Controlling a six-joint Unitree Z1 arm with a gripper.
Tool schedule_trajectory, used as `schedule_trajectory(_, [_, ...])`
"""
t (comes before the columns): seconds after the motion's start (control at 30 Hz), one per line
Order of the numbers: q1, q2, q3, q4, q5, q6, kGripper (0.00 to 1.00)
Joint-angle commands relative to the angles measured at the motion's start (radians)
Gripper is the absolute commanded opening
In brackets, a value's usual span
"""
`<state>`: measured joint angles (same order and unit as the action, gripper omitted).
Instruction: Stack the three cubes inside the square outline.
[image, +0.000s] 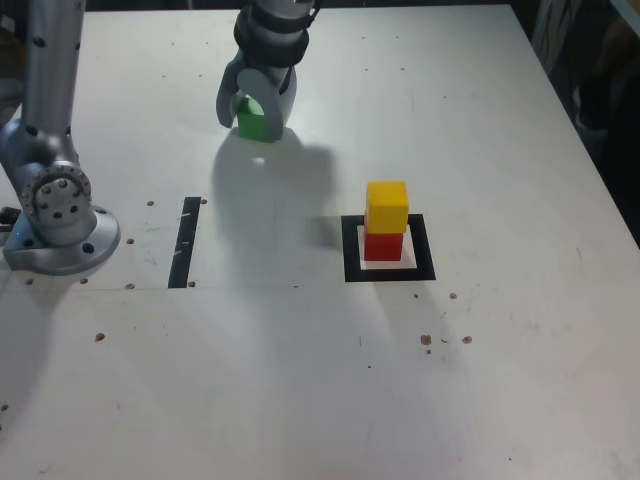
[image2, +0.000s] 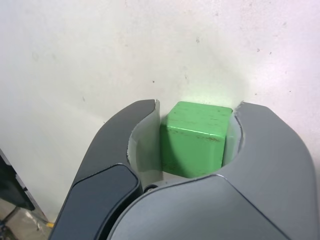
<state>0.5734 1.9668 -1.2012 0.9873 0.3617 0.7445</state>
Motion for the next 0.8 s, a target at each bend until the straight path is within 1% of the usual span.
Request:
schedule_trajectory(0.0, [-0.001, -0.006, 0.000, -0.004, -0.005, -0.010, 0.22])
schedule_trajectory(0.23, [-0.014, -0.054, -0.007, 0.010, -0.009, -0.034, 0.19])
schedule_trajectory(0.33, [-0.035, -0.095, -0.024, 0.055, -0.021, -0.051, 0.19])
schedule_trajectory(0.4, [-0.063, -0.128, -0.047, 0.106, -0.046, -0.075, 0.19])
schedule_trajectory(0.47, [-0.128, -0.168, -0.096, 0.183, -0.082, -0.130, 0.19])
schedule_trajectory(0.53, [-0.208, -0.199, -0.157, 0.260, -0.108, -0.201, 0.19])
schedule_trajectory(0.67, [-0.394, -0.233, -0.300, 0.404, -0.126, -0.374, 0.19])
schedule_trajectory(0.77, [-0.500, -0.236, -0.384, 0.459, -0.153, -0.484, 0.19])
